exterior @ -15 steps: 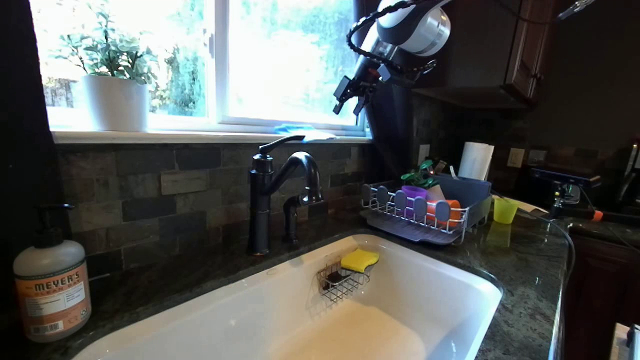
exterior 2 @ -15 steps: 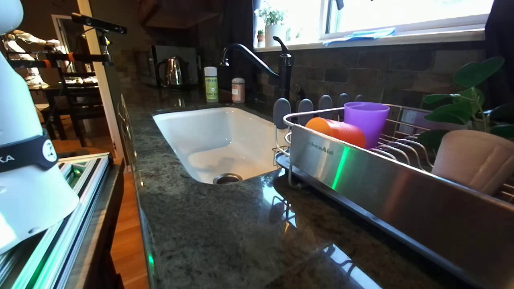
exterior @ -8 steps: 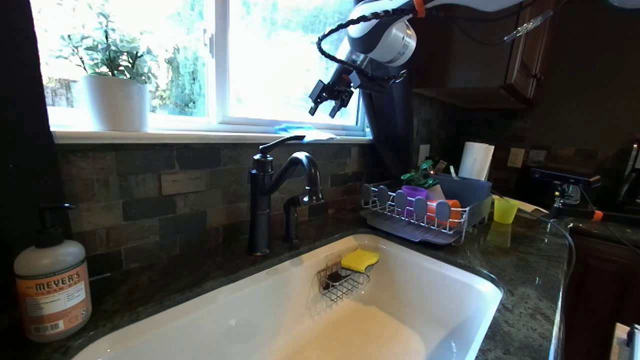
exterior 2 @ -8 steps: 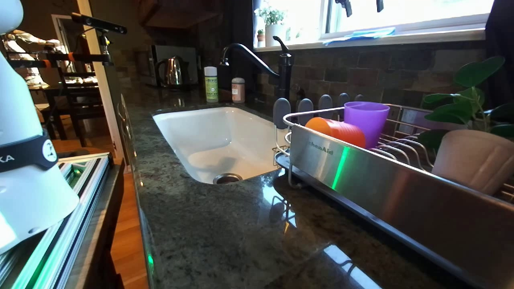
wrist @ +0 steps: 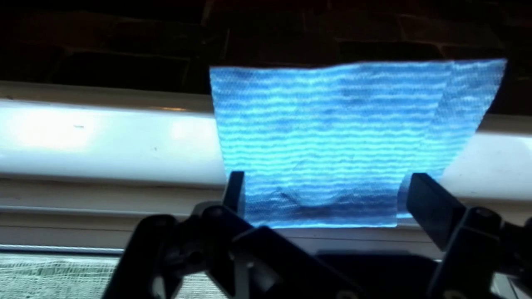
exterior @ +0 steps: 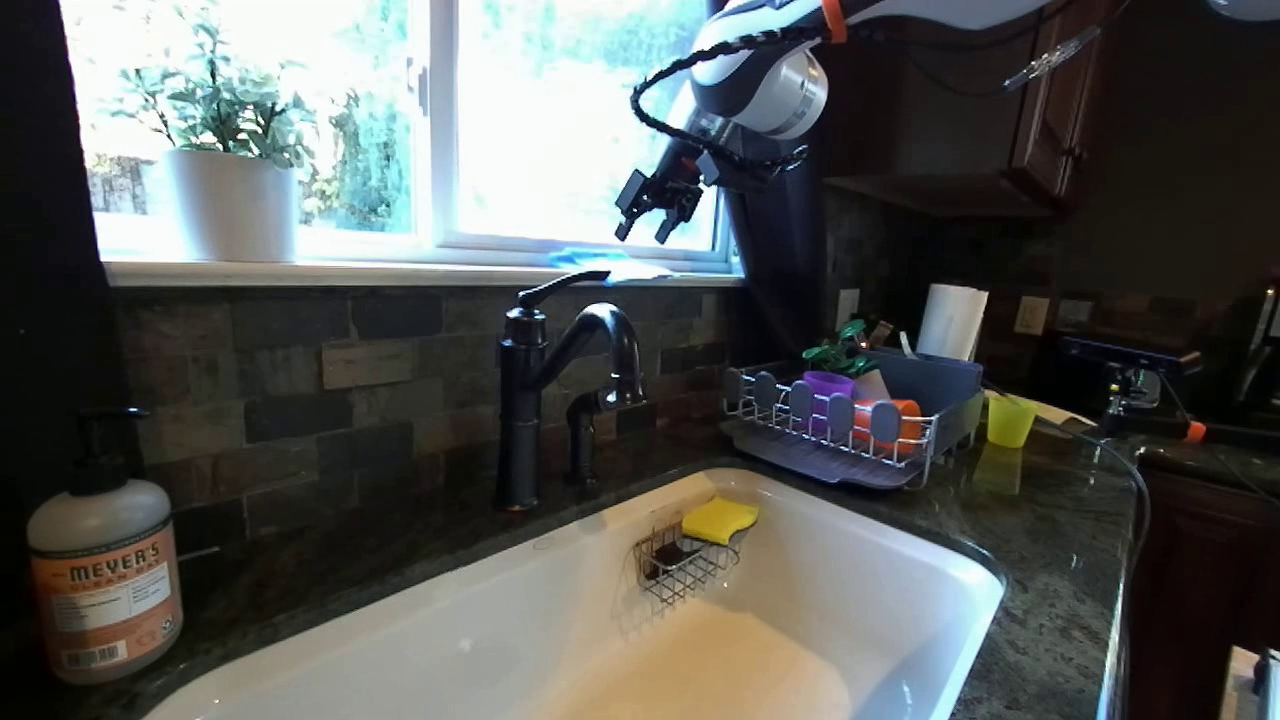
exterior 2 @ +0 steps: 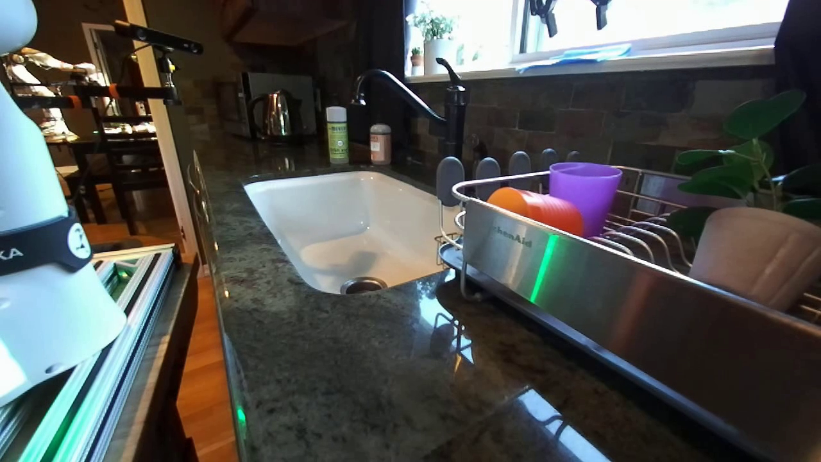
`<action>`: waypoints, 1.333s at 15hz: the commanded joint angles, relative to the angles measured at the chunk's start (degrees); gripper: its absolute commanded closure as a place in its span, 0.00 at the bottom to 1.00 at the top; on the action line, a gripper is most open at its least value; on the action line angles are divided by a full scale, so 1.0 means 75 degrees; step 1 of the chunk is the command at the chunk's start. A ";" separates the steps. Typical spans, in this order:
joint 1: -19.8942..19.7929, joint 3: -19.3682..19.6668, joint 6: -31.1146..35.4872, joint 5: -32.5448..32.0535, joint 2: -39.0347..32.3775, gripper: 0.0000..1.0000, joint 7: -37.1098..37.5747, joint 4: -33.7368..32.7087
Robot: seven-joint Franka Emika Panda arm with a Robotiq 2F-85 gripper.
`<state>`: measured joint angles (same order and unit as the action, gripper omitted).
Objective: Pick up the blue cloth and wipe the counter
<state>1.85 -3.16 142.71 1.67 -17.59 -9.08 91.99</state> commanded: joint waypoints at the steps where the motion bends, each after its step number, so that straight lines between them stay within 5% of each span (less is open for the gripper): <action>1: 0.0054 -0.0109 0.0449 -0.0175 -0.0222 0.00 -0.0254 0.0072; 10: -0.0005 -0.0248 0.0809 -0.0060 -0.0930 0.00 -0.0275 -0.0262; 12: -0.0028 -0.0256 0.0788 -0.0010 -0.0971 0.26 -0.0219 -0.0336; 20: 0.0033 -0.0170 0.0709 -0.0119 -0.0806 0.87 0.0057 -0.0387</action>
<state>2.02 -4.36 147.96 0.63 -23.38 -9.82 89.08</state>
